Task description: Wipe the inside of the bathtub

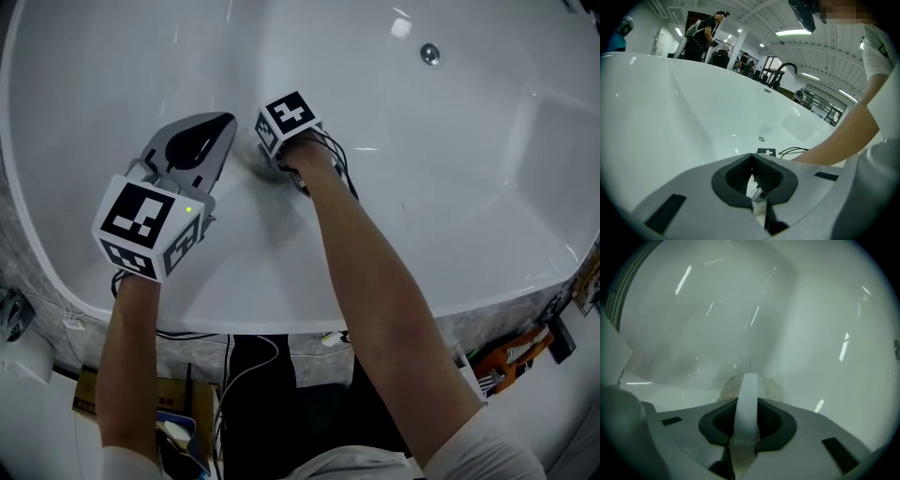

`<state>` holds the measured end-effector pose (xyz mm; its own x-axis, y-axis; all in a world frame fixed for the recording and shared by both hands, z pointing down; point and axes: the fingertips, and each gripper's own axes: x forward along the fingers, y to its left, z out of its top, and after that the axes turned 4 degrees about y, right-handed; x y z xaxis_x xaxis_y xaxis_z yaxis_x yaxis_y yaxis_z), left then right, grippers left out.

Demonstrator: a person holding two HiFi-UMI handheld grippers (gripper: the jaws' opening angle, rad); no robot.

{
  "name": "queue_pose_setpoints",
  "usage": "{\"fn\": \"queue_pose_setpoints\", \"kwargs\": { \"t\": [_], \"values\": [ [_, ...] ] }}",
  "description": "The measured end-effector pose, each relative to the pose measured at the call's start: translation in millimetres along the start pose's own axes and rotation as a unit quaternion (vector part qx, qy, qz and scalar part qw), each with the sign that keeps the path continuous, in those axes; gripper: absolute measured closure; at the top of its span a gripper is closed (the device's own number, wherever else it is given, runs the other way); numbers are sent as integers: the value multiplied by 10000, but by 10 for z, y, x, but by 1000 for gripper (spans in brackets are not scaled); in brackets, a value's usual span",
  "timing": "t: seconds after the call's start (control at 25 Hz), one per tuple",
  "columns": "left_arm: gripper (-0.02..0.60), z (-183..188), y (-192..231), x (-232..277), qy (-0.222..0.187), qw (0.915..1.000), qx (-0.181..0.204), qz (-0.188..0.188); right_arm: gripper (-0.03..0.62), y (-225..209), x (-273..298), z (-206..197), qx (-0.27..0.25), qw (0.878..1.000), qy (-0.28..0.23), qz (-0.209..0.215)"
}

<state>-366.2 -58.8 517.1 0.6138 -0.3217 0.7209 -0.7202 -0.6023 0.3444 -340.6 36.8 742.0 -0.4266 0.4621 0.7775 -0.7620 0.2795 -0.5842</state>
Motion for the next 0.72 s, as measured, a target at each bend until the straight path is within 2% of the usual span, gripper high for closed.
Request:
{"fn": "queue_pose_setpoints", "kwargs": {
  "t": [0.72],
  "values": [
    [569,156,-617,457,88,9995,145,-276,503,-852,-405,-664,211,9992,196,-275]
  ]
}}
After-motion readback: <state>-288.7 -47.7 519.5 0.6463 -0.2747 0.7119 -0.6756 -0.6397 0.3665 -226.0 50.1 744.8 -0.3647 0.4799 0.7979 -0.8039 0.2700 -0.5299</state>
